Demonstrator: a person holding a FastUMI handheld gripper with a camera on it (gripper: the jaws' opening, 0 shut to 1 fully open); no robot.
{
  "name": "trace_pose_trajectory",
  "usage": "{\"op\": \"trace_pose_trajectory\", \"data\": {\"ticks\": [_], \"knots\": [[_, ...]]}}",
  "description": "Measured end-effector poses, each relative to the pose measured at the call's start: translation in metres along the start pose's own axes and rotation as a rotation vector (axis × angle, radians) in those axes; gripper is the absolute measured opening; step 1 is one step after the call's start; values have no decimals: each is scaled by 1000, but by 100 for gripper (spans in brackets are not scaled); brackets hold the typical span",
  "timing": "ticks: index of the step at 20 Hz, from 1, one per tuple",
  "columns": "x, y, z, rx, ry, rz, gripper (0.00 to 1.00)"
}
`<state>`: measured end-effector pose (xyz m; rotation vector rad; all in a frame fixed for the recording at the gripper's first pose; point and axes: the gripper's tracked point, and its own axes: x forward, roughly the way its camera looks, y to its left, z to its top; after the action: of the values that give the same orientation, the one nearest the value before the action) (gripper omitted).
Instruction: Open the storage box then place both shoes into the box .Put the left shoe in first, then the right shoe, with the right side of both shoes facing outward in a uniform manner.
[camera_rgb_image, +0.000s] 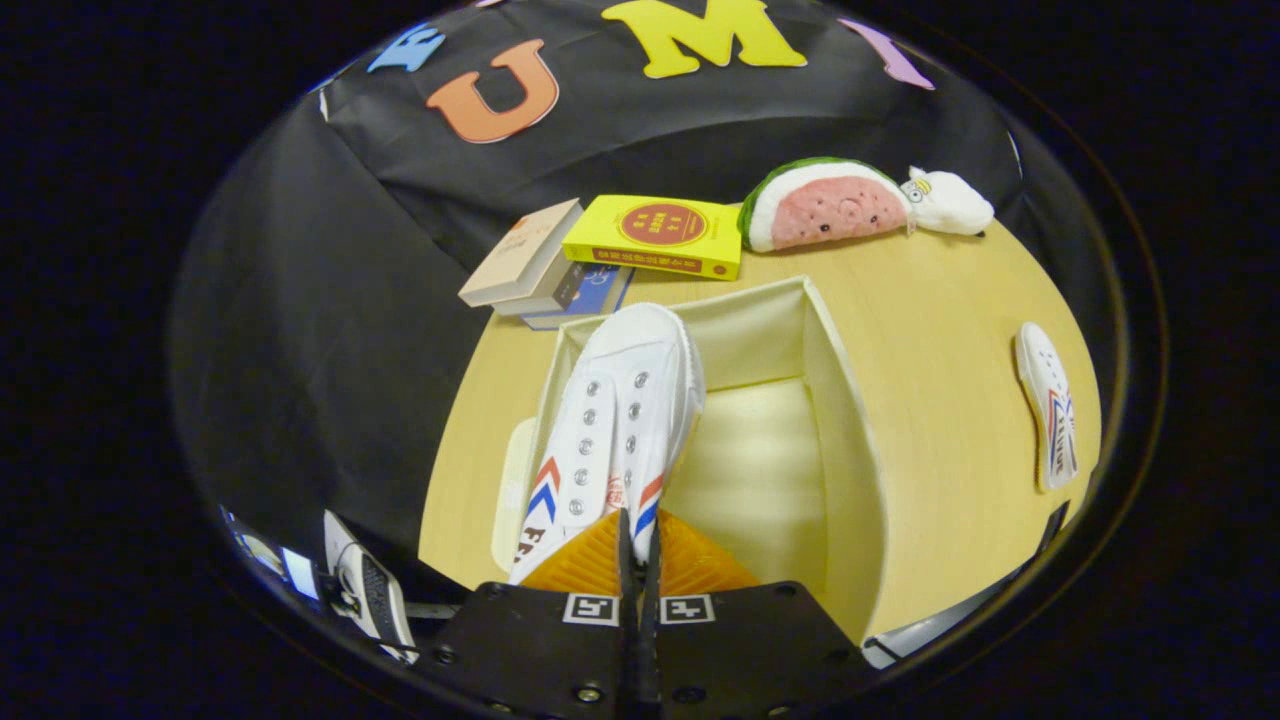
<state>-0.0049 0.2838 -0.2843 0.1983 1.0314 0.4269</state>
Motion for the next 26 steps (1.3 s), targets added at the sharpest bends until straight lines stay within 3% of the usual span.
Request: {"op": "trace_pose_trajectory", "data": {"ticks": [4, 8, 9, 13, 20, 26], "knots": [[12, 9, -4, -7, 30, 10, 0], [18, 7, -5, -3, 49, 13, 13], [16, 5, -1, -3, 32, 24, 20], [-7, -1, 16, -18, -26, 74, 90], [-111, -65, 65, -211, -304, 26, 96], [-186, -192, 98, -212, -498, -90, 96]]}}
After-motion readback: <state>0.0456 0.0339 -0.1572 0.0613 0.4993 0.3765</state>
